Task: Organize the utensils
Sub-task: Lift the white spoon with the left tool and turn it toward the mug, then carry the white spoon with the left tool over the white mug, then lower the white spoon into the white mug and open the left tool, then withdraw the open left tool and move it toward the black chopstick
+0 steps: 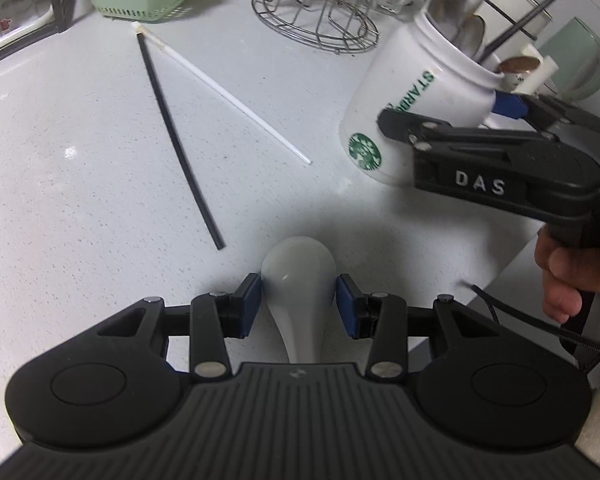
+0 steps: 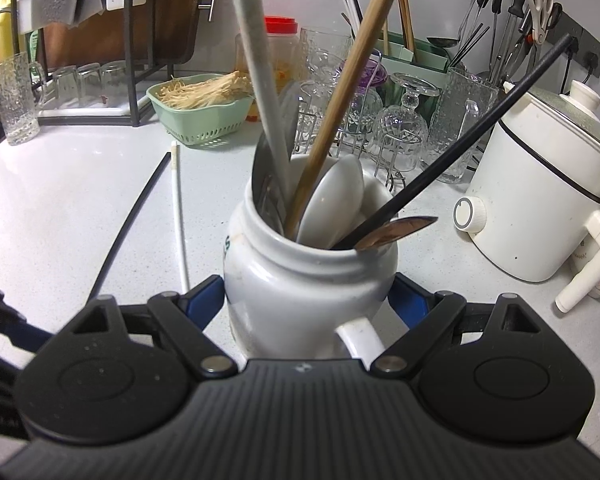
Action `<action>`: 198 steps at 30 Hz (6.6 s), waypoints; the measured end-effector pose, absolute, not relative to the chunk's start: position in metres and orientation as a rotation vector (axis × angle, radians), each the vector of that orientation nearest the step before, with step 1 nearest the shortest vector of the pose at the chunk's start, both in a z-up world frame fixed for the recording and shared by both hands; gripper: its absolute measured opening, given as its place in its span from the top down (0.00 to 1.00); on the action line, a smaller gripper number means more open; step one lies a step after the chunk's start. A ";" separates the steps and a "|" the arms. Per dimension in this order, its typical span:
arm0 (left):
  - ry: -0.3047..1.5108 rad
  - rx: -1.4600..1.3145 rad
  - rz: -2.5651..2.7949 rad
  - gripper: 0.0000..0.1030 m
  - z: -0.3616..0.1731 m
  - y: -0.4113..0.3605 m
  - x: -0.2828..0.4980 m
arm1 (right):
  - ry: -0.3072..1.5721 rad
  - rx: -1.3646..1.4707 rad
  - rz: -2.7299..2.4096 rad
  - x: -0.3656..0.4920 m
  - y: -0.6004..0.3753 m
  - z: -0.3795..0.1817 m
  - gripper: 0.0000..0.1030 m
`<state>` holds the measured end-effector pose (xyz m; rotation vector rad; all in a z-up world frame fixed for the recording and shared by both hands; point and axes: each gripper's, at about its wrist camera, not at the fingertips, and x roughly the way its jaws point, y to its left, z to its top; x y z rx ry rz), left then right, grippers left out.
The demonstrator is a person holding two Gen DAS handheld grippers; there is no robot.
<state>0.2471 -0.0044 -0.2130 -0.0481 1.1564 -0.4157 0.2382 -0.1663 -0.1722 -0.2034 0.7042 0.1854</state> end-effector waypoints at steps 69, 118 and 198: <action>1.392 -0.871 -0.334 0.61 -0.287 0.069 0.195 | 0.682 -0.222 0.230 0.232 -0.169 -0.174 0.12; 1.421 -0.913 -0.486 0.94 -0.095 0.022 0.252 | 0.651 -0.199 0.293 0.228 -0.180 -0.177 0.13; 1.517 -0.892 -0.350 0.40 -0.086 -0.045 0.365 | 0.609 -0.201 0.327 0.234 -0.184 -0.182 0.13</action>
